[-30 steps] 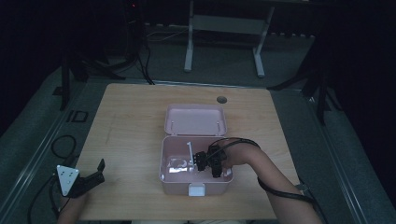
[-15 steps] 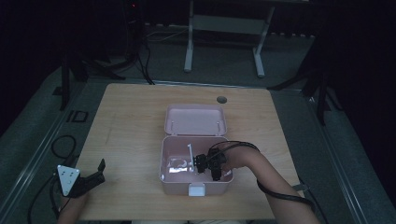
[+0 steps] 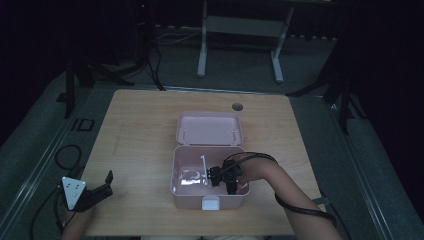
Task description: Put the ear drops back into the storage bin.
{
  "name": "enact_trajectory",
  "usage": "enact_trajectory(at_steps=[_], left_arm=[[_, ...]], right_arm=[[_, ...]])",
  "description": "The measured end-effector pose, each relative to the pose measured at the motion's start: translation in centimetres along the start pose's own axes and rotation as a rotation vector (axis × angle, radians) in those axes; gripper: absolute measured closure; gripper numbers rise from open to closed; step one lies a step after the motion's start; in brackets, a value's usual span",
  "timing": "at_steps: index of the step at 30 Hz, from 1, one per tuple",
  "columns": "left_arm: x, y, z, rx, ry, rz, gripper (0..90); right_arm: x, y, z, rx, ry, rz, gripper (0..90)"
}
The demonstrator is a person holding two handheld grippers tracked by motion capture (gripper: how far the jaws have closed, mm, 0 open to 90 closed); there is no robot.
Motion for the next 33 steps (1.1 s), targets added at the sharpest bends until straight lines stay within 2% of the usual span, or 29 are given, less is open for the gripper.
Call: enact_trajectory(at_steps=[7,12,15,18,19,21,23,25,27,29,33], left_arm=[[0.0,0.0,0.0,0.0,0.0,0.0,1.0],[0.0,0.0,0.0,0.001,0.0,0.0,1.0],[0.0,0.0,0.0,0.001,0.0,-0.002,1.0],[0.0,0.0,0.0,0.002,0.0,-0.006,1.0],[0.0,0.0,0.0,0.002,-0.003,-0.004,1.0],[0.1,0.0,0.0,0.002,-0.008,-0.006,1.0],[0.0,0.0,0.0,0.002,-0.005,-0.005,1.0],[0.0,0.0,0.0,0.002,-0.003,-0.004,1.0],[0.0,0.0,0.0,0.003,-0.003,-0.004,1.0],[0.0,0.0,0.0,0.003,-0.004,-0.004,1.0],[0.0,0.0,0.0,0.001,-0.003,-0.004,1.0]], right_arm=[[0.2,-1.2,0.3,-0.03,-0.008,0.004,56.4],[0.2,-3.3,0.8,-0.065,-0.006,0.026,54.6],[0.4,-4.1,0.9,-0.078,-0.007,0.03,54.6],[0.6,-5.1,1.2,-0.084,-0.005,0.052,47.5],[0.6,-5.8,1.4,-0.096,0.016,0.054,41.7],[0.6,-6.4,1.7,-0.115,0.027,0.069,35.6],[0.7,-6.9,2.1,-0.136,0.025,0.108,28.3],[0.8,-7.1,2.3,-0.146,0.029,0.115,27.5],[0.9,-7.6,2.7,-0.184,0.027,0.093,22.3],[0.9,-7.8,2.9,-0.201,0.027,0.09,21.3],[1.0,-8.5,3.6,-0.222,0.021,0.126,19.9]])
Point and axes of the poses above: each handheld gripper's, and its own axes: y roughly forward along the jaws, z roughly out of its underside, x roughly to its left, the point moved 2 cm from there along y, roughly forward along the jaws
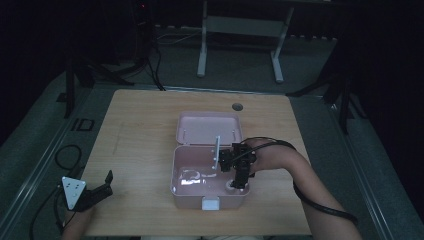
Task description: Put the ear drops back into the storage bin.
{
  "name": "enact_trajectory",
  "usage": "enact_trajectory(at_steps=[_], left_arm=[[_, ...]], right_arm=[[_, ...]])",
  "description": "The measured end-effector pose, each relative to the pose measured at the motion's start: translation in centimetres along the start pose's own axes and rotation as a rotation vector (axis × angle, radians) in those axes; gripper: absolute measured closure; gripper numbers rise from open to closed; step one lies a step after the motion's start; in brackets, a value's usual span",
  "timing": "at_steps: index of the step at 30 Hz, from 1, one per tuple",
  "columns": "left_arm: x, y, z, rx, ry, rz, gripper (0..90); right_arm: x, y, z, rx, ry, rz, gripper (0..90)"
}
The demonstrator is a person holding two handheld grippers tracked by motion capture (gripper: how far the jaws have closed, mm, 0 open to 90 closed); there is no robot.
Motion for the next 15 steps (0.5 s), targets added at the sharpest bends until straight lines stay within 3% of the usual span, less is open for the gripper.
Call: enact_trajectory(at_steps=[8,15], left_arm=[[0.0,0.0,0.0,0.0,-0.002,0.0,1.0],[0.0,0.0,0.0,0.0,-0.003,0.001,1.0]], right_arm=[[-0.6,-2.0,2.7,-0.068,0.06,0.033,14.7],[-0.8,-2.6,5.2,-0.086,0.109,0.06,14.9]])
Point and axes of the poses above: each handheld gripper's, and its own axes: y roughly forward along the jaws, z roughly out of its underside, x roughly to its left, the point moved 2 cm from there along y, roughly forward along the jaws
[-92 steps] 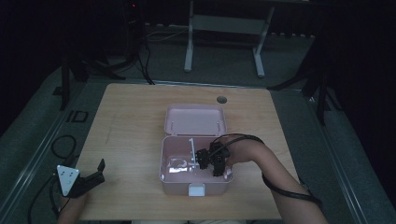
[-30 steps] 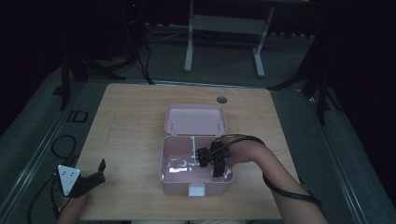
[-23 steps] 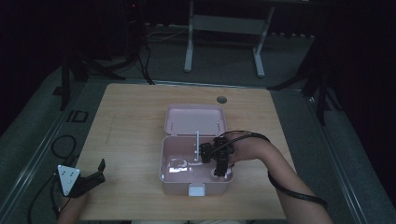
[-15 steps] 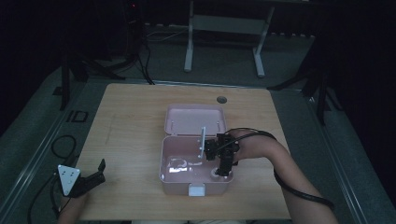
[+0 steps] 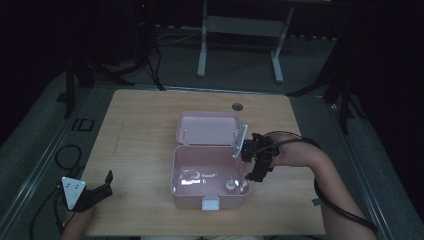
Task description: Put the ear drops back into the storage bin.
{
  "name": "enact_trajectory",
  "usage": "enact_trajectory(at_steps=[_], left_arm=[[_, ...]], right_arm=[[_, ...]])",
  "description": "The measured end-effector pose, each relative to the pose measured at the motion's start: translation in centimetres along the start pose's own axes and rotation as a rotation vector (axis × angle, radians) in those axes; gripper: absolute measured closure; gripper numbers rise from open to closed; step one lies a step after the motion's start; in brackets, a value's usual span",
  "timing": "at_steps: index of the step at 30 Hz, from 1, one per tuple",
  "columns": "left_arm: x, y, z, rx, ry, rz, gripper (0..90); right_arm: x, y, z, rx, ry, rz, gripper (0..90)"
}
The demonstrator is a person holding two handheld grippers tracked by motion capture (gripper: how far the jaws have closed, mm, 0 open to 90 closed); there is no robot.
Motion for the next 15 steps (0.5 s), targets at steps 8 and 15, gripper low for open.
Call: enact_trajectory(at_steps=[8,15], left_arm=[[0.0,0.0,0.0,0.001,-0.001,0.002,1.0],[0.0,0.0,0.0,0.0,0.0,0.003,1.0]], right_arm=[[-0.1,0.8,3.3,-0.025,0.08,-0.007,15.0],[0.2,2.2,5.3,-0.062,0.13,-0.019,14.5]])
Point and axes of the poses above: each handheld gripper's, and its own axes: y roughly forward along the jaws, z roughly out of its underside, x roughly to its left, the point moved 2 cm from there along y, roughly forward along the jaws
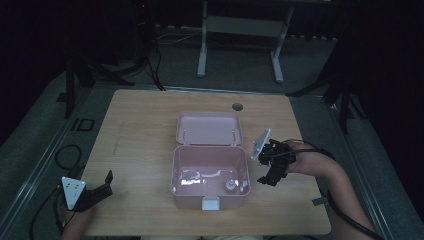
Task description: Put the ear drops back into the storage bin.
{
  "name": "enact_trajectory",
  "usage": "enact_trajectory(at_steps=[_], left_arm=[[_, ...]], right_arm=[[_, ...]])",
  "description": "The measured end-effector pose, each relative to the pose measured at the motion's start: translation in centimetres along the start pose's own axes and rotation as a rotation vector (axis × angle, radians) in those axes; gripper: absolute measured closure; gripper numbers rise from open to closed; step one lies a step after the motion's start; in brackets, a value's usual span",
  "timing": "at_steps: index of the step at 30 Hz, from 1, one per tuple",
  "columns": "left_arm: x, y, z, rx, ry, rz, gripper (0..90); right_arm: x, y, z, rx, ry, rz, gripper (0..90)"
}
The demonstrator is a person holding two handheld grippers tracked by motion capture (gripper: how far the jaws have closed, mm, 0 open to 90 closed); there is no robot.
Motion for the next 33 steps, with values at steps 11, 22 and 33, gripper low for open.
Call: enact_trajectory(at_steps=[11,22,33], left_arm=[[0.0,0.0,0.0,-0.001,-0.001,0.001,1.0],[0.0,0.0,0.0,0.0,0.001,0.001,1.0],[0.0,-0.1,0.0,-0.004,-0.002,0.003,1.0]], right_arm=[[0.4,2.9,3.8,-0.048,0.077,0.024,13.8],[0.4,4.5,7.5,-0.155,0.193,0.083,13.9],[1.1,7.0,10.8,-0.202,0.29,0.154,14.1]])
Point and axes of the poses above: each handheld gripper's, and its own axes: y roughly forward along the jaws, z roughly out of its underside, x roughly to its left, the point moved 2 cm from there along y, roughly forward along the jaws
